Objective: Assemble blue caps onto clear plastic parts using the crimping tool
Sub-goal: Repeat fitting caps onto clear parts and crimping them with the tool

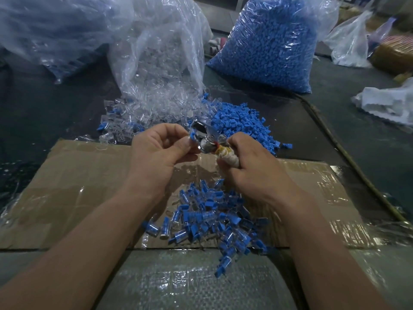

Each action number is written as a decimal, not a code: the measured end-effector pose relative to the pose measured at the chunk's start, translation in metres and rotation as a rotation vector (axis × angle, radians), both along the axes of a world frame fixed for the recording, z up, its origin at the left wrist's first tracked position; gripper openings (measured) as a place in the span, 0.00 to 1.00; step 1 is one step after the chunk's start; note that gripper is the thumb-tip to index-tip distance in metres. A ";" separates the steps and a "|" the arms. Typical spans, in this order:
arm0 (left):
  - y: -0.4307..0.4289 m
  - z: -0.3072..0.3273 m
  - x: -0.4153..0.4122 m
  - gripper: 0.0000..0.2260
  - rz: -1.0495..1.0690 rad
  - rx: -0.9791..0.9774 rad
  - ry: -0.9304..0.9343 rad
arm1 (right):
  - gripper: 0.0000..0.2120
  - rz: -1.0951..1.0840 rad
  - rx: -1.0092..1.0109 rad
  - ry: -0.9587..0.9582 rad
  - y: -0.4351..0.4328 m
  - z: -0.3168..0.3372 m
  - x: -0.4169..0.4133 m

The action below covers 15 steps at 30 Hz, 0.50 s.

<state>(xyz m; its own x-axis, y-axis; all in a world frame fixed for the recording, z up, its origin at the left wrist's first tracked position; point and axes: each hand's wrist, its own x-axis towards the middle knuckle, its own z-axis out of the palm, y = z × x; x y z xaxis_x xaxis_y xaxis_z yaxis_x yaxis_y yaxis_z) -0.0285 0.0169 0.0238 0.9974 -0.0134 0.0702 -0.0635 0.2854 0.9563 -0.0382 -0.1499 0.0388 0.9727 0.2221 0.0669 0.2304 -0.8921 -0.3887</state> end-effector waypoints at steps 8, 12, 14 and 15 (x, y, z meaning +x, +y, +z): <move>-0.002 0.002 -0.002 0.07 0.043 0.107 -0.049 | 0.08 0.008 -0.060 -0.046 0.004 -0.003 0.004; -0.003 0.004 -0.004 0.07 0.074 0.153 -0.060 | 0.07 0.003 -0.042 -0.067 0.006 -0.003 0.005; -0.003 0.006 -0.005 0.07 0.079 0.169 -0.060 | 0.06 0.003 -0.033 -0.069 0.006 -0.004 0.005; -0.003 0.006 -0.006 0.06 0.081 0.174 -0.059 | 0.06 0.004 -0.026 -0.073 0.006 -0.004 0.005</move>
